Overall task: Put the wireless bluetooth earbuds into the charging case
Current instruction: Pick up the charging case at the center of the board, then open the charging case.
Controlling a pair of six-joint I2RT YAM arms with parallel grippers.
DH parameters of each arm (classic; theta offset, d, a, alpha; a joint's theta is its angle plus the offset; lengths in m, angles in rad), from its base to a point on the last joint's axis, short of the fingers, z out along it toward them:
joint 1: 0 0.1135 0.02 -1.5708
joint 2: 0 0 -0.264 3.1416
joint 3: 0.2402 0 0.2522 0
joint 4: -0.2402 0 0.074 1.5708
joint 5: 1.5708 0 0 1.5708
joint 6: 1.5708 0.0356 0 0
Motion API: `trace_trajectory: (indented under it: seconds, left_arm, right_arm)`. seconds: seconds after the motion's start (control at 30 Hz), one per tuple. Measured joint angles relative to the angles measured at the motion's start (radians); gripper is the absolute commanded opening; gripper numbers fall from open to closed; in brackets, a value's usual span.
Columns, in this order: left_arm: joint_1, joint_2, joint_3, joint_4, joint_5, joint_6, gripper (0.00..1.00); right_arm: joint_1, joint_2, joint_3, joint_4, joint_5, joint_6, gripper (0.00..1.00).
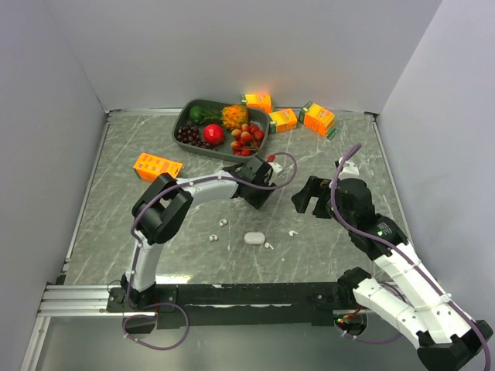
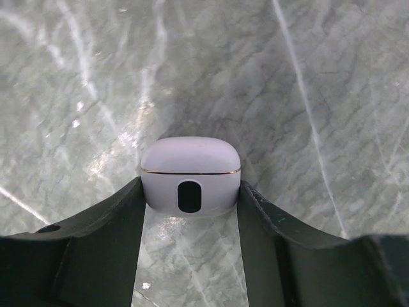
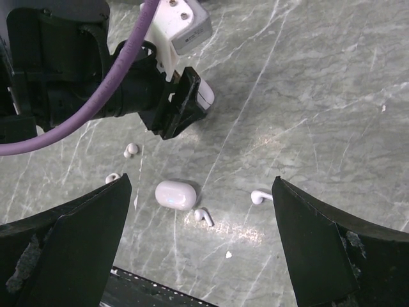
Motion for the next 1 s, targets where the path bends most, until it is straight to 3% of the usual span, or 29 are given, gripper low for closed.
trace_trajectory:
  seconds: [0.13, 0.27, 0.5, 0.63, 1.0]
  left_arm:
    - [-0.002, -0.113, -0.160, 0.066, -0.055, -0.048, 0.01]
    - [0.000, -0.370, -0.442, 0.185, -0.026, -0.086, 0.01]
    - [-0.066, -0.858, -0.873, 0.587, 0.103, -0.122, 0.01]
    - [-0.124, -1.066, -1.081, 0.798, 0.130, -0.129, 0.01]
    - [-0.201, -1.173, -1.103, 0.808, 0.103, -0.051, 0.01]
  right_arm:
    - [-0.001, -0.002, 0.000, -0.001, -0.008, 0.000, 0.99]
    - [-0.001, 0.025, 0.020, -0.019, -0.075, -0.016, 1.00]
    - [0.011, 0.090, 0.050, -0.019, -0.283, -0.057, 1.00]
    - [0.092, 0.121, 0.082, -0.030, -0.342, -0.076, 1.00]
    - [0.345, 0.306, 0.228, -0.035, -0.281, -0.088, 1.00]
